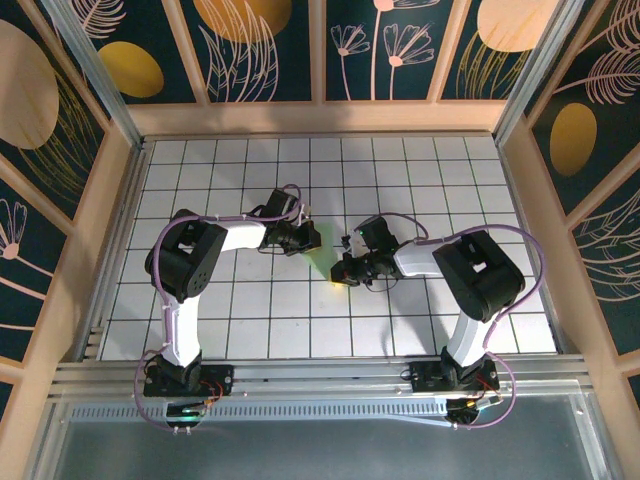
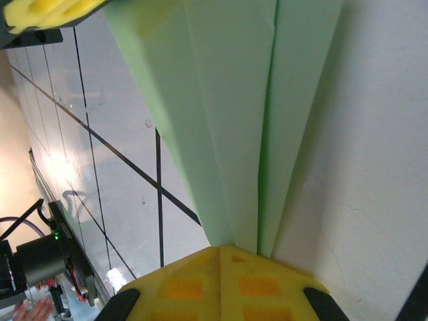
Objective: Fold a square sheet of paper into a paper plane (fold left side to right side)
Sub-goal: Fourth fold the wing at the center of the table.
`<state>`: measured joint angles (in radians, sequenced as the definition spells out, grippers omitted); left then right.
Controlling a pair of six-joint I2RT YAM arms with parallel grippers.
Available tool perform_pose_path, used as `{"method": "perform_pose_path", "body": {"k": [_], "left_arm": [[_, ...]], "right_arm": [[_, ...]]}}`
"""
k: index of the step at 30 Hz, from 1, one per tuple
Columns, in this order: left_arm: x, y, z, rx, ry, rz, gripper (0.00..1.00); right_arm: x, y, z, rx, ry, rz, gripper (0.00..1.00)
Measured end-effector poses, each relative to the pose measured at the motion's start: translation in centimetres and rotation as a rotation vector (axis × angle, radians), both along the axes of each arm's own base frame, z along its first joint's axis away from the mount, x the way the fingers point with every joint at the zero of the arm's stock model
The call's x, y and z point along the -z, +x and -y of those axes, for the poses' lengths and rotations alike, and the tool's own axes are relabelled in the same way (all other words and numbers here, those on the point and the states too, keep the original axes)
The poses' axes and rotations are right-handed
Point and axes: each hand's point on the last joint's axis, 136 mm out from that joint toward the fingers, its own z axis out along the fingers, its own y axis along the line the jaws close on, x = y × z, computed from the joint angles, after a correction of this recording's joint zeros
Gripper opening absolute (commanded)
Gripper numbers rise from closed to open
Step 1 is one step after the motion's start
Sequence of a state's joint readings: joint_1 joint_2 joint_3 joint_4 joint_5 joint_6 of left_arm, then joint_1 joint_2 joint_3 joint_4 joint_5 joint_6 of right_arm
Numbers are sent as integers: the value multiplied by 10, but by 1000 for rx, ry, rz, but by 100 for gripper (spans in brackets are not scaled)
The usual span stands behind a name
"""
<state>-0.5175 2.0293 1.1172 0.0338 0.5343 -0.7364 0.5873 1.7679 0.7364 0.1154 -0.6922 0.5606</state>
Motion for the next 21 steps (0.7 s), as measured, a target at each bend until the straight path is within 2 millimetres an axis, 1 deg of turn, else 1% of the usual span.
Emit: {"method": "perform_pose_path", "body": {"k": [21], "left_arm": [[0, 0, 0, 0, 0, 0, 0]], "right_arm": [[2, -3, 4, 4, -19, 1, 1]]}}
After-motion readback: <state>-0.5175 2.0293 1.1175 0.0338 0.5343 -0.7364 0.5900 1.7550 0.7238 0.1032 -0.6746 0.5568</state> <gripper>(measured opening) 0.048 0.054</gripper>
